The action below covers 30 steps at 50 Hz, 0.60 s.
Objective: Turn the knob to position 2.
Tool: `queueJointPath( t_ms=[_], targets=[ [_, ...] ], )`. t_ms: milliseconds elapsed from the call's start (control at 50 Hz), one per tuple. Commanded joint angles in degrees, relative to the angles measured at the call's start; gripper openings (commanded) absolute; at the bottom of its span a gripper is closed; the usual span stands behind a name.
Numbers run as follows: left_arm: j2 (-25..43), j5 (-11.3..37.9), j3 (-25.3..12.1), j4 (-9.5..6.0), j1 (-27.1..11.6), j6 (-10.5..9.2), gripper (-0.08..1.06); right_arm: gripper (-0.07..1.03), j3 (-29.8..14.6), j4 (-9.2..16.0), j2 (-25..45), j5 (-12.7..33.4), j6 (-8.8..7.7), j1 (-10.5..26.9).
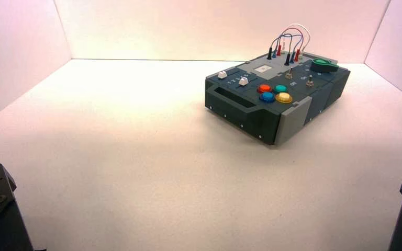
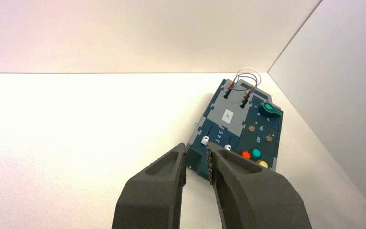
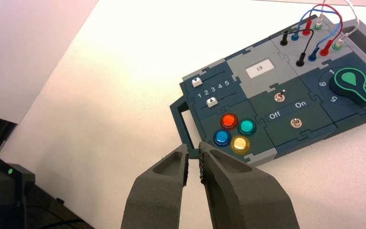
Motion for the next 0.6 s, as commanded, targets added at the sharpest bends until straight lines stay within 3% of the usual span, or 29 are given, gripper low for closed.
queueJointPath(
  t_ms=[20, 320, 500, 600],
  targets=[
    [0.35, -0.18, -1.23, -0.09, 0.26, 0.18, 0.26, 0.14, -1.76, 0.26, 0.18, -0.26, 0.18, 0.0],
    [1.67, -0.18, -1.32, -0.09, -0.44, 0.26, 0.26, 0.14, -1.85, 0.18, 0.26, -0.26, 0.09, 0.0],
    [6.33, -0.18, -2.29, -0.09, -3.87, 2.02, 0.25, 0.14, -1.93, 0.18, 0.7, -0.35, 0.18, 0.0],
    [12.3, -0.18, -4.57, -0.09, -7.38, 2.9, 0.17, 0.14, -2.02, 0.18, 1.14, -0.7, 0.09, 0.0]
  ],
)
